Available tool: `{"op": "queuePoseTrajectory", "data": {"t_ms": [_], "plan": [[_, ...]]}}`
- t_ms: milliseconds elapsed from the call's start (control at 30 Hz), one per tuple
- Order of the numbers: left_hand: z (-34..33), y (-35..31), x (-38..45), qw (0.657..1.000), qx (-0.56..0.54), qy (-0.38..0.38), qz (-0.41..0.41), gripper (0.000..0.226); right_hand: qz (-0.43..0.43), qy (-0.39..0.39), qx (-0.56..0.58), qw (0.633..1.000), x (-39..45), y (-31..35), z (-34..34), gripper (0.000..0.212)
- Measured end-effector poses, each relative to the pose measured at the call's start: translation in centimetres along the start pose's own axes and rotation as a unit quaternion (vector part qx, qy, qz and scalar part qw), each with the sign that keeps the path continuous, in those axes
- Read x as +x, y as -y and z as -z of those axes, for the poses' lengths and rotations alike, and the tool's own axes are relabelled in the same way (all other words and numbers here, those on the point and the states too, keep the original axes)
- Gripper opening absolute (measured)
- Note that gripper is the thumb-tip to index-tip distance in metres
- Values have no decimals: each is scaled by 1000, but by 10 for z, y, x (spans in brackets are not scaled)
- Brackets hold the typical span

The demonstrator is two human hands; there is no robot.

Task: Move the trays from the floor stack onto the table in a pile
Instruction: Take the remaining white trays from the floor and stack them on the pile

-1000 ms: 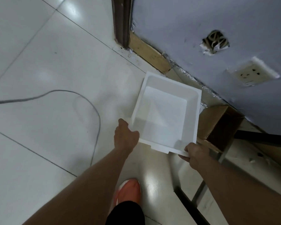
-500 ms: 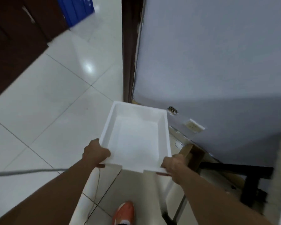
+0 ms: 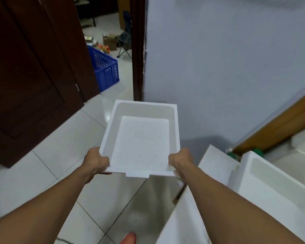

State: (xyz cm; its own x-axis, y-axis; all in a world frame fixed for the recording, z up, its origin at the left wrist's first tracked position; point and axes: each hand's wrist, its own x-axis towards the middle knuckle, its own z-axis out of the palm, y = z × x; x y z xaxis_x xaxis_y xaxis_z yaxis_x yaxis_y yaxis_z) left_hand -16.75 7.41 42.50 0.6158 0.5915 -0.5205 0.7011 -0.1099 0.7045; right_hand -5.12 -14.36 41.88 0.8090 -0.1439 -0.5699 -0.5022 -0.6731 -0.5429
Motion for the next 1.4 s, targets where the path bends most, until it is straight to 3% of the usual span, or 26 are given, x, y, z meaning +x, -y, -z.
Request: {"op": "queuePoseTrajectory", "data": {"t_ms": [133, 233, 333, 433, 733, 833, 1100, 1400], "plan": [[1, -25, -67, 999, 6, -3, -36, 31, 62, -57, 23, 996, -60, -17, 64, 44], [-6, -45, -107, 996, 45, -2, -83, 34, 95, -63, 42, 993, -96, -45, 106, 68], [-22, -70, -147, 987, 94, 12, -130, 30, 113, -55, 70, 990, -118, -79, 142, 78], [-46, -93, -178, 974, 105, 41, -198, 40, 125, -58, 79, 987, -133, -110, 175, 94], [-153, -118, -253, 917, 118, 152, -351, 68, 96, -169, 128, 973, -147, -219, 258, 101], [-192, -108, -262, 909, 113, 186, -355, 71, 61, -195, 112, 972, -141, -256, 270, 102], [-236, -78, -260, 905, 168, 221, -322, 60, 27, -166, 63, 984, -114, -304, 266, 100], [-254, -71, -242, 887, 223, 238, -327, 90, 13, -136, 27, 990, -83, -315, 255, 101]]}}
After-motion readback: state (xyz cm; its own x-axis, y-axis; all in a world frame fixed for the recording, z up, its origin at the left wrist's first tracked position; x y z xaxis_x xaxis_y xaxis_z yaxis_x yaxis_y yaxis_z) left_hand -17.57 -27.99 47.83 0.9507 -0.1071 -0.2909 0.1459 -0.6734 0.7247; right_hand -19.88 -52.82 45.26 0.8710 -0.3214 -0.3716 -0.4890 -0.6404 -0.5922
